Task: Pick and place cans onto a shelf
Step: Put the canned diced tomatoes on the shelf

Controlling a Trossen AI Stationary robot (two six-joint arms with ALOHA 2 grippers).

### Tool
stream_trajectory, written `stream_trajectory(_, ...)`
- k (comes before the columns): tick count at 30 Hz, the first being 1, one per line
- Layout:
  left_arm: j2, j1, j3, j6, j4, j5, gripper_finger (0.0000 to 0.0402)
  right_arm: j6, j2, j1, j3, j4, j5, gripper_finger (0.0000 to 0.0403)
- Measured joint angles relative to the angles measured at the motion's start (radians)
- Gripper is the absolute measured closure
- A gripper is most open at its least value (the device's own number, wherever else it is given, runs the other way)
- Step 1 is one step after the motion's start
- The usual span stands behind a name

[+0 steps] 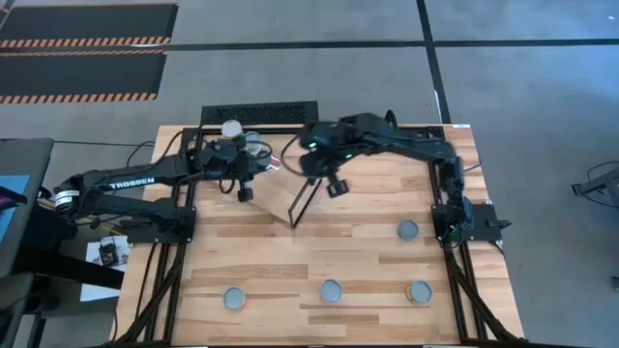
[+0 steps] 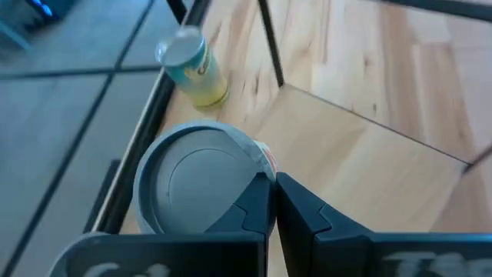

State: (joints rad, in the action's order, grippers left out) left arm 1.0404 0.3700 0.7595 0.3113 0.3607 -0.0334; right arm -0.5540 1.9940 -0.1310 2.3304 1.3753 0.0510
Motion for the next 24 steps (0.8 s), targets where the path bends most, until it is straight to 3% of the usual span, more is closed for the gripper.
stream_trajectory(6,0.178,0.041,0.102,-0.002,0.087,0.006,0.0401,0.08,-0.209,-0.008,-0.235,-0.12,0.0,0.0397)
stream_trajectory(17,0.408,0.111,0.257,-0.002,0.155,0.0,0.0401,0.217,-0.7,0.016,-1.055,-0.809,0.001,0.0399)
stream_trajectory(20,0.442,0.117,0.276,0.004,0.182,0.0,0.0401,0.24,-0.779,0.031,-1.183,-0.937,0.006,0.0399)
stream_trajectory(24,0.463,0.117,0.292,-0.005,0.208,0.001,0.0402,0.248,-0.822,0.058,-1.255,-1.008,0.031,0.0399)
